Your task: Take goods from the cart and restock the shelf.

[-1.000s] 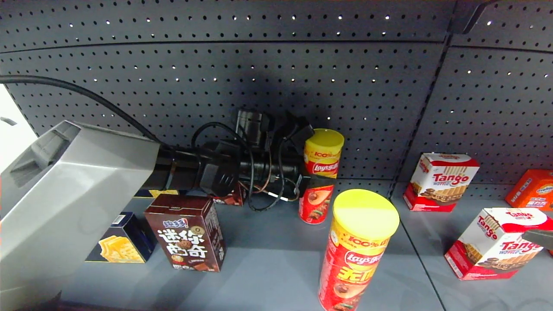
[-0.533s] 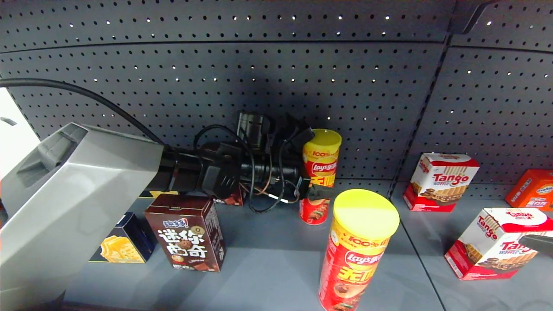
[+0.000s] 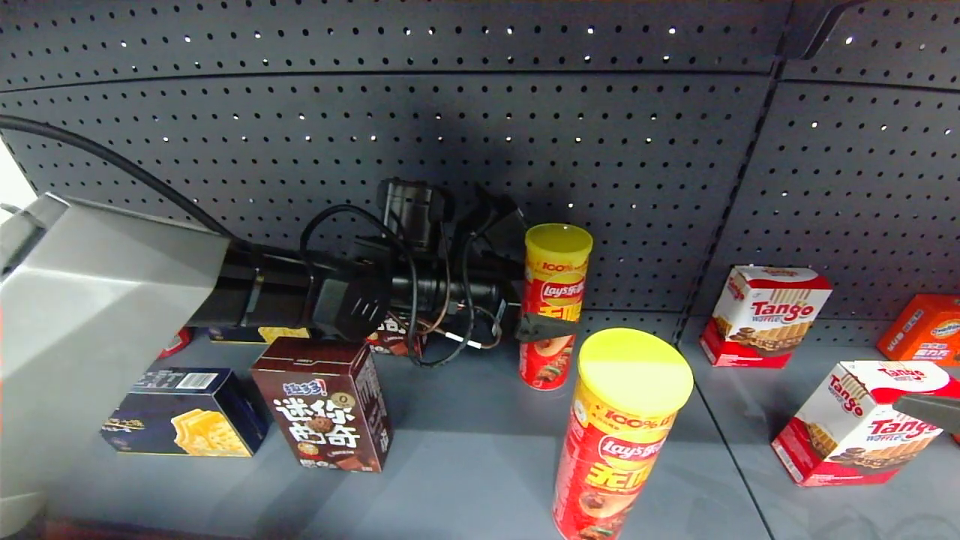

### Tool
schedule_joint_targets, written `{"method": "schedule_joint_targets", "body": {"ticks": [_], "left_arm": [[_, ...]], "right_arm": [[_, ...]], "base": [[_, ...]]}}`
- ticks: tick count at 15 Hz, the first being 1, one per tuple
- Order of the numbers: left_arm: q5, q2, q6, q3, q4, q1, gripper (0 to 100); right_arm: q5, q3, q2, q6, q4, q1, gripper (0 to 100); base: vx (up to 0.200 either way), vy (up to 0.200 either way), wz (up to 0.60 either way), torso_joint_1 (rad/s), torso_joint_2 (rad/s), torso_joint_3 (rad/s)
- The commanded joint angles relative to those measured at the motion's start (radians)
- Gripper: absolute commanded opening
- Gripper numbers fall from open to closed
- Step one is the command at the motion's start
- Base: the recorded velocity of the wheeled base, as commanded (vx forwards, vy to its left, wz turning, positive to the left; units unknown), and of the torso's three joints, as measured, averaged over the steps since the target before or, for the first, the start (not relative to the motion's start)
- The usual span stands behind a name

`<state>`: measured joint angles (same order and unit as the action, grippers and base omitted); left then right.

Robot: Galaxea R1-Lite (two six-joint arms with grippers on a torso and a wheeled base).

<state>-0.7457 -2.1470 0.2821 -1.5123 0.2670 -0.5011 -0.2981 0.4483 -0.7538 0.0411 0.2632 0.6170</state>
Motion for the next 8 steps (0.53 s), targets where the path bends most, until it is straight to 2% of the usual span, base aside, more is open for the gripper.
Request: {"method": "schedule_joint_targets", "body": {"ticks": [1, 2, 5, 8], "left_arm": [[0.003, 0.111, -0.001, 0.084, 0.001, 0.013, 100], [0.003, 0.111, -0.001, 0.084, 0.001, 0.013, 100], [0.008, 0.219, -0.003, 0.118, -0.006, 0.065, 100], [0.016, 0.340, -0.004, 0.221, -0.009, 0.107, 100]], "right_arm": [[0.000, 0.000, -0.032, -0.001, -0.002, 0.004, 100], [0.000, 0.000, -0.032, -0.001, -0.002, 0.004, 100], [0.031, -0.037, -0.075, -0.004, -0.021, 0.012, 100], [0.083, -0.037, -0.113, -0.003, -0.021, 0.007, 100]], "base": [[0.000, 0.000, 0.00, 0.000, 0.00, 0.000], [0.000, 0.000, 0.00, 0.000, 0.00, 0.000], [0.000, 0.000, 0.00, 0.000, 0.00, 0.000], [0.000, 0.000, 0.00, 0.000, 0.00, 0.000]]}}
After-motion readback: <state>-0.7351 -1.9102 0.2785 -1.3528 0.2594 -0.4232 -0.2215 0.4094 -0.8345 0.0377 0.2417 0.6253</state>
